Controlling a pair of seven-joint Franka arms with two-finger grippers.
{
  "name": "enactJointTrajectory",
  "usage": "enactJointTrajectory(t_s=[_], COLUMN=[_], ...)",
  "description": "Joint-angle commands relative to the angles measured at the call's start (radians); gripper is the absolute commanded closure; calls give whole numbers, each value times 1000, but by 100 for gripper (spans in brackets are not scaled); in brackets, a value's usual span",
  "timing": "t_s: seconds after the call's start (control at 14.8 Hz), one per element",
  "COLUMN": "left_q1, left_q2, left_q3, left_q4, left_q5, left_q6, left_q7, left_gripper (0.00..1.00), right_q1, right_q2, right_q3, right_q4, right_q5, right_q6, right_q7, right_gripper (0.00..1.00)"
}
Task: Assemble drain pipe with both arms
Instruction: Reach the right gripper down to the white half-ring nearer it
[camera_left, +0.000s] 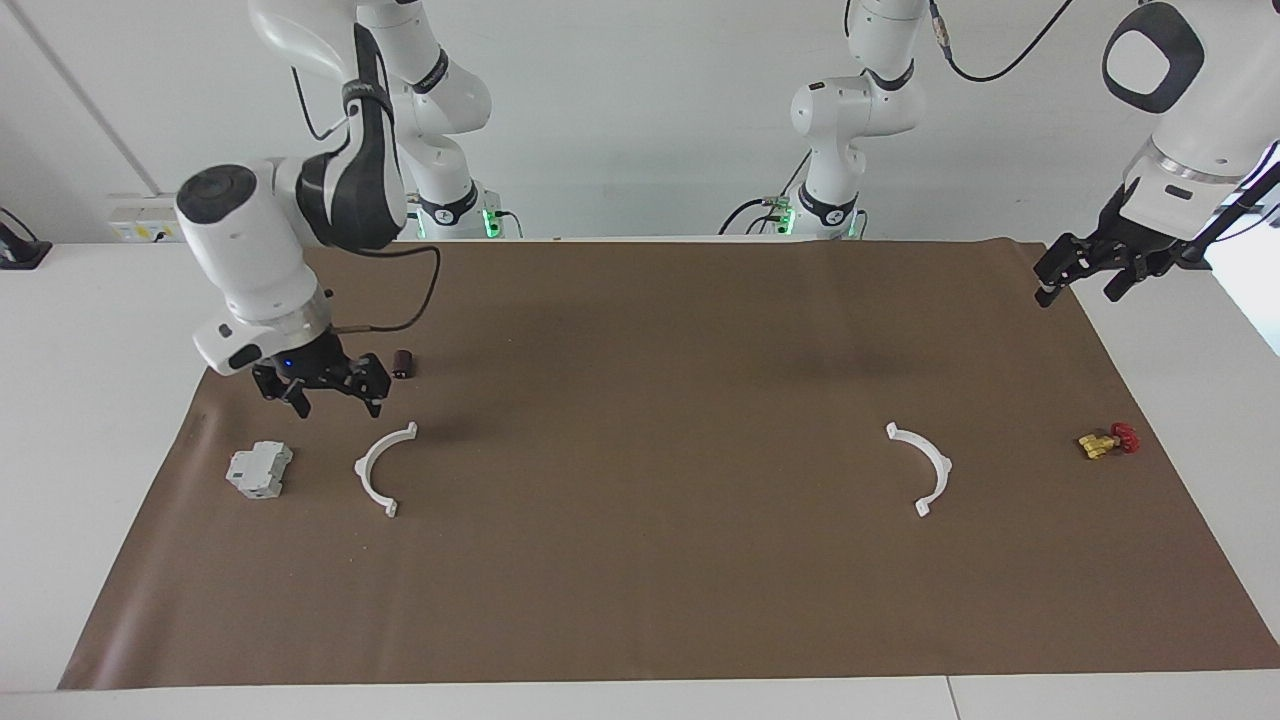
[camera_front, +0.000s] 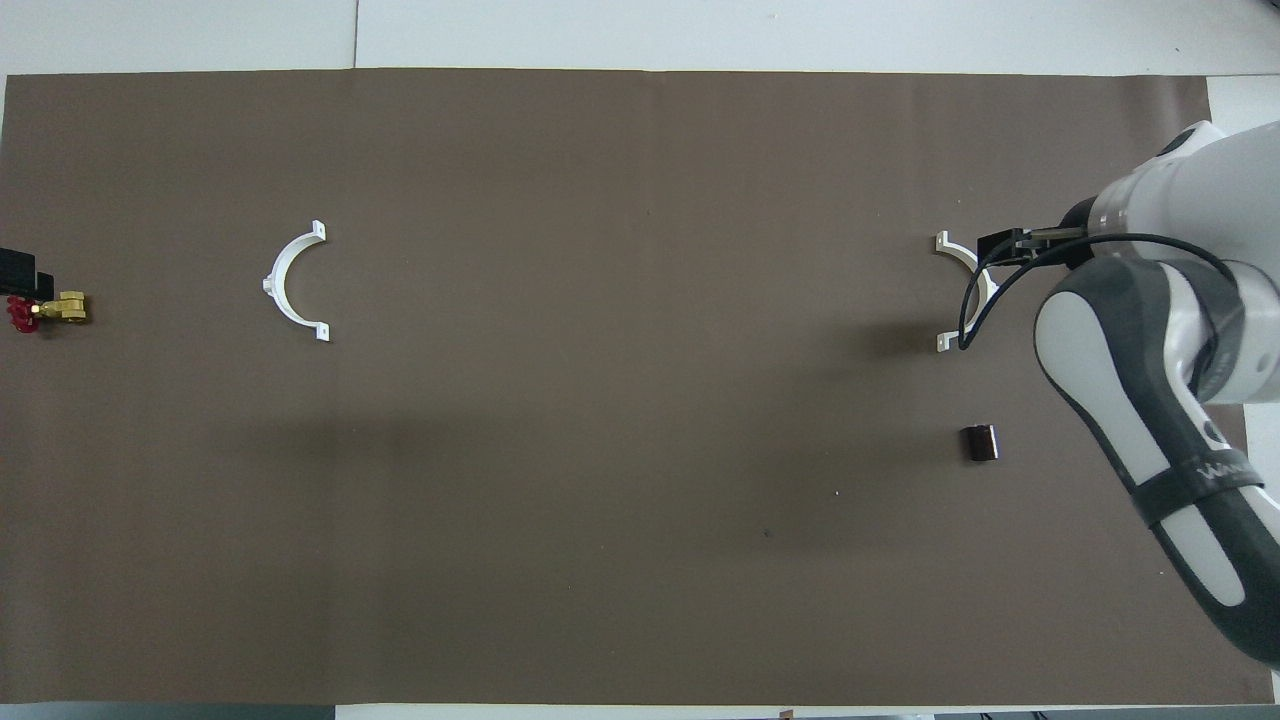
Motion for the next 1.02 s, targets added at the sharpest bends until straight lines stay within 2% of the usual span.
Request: enactJointTrajectory(t_s=[0.0,0.34,0.41,0.61,0.81,0.95], left_q1=[-8,-8,-8,-8,-10,-11], left_q2=[-27,-27,-33,-36,-36,-36], left_q3=[5,5,5,5,2,-1], left_q4=[-32,-32,-38,-38,-37,-53], left_q5=[-11,-11,-11,-11,-11,-5], left_q6=[21,10,-19,-45,-45,-9], left_q7=[4,4,4,-1,1,4], left_gripper=[0,0,0,0,0,0], right_q1=[-18,-55,-56,-70,-69,-67], right_q2=[64,139,144,159,161,159], right_q3=[2,2,2,4,2,4], right_q4=[-32,-35,-35,-35,-38,-43], right_q5=[20,25,26,26,26,26], right_q6=[86,145,158,160,162,162], right_q7=[-58,-178,-178,-186,-187,-204], right_gripper=[0,2,8,17,38,42])
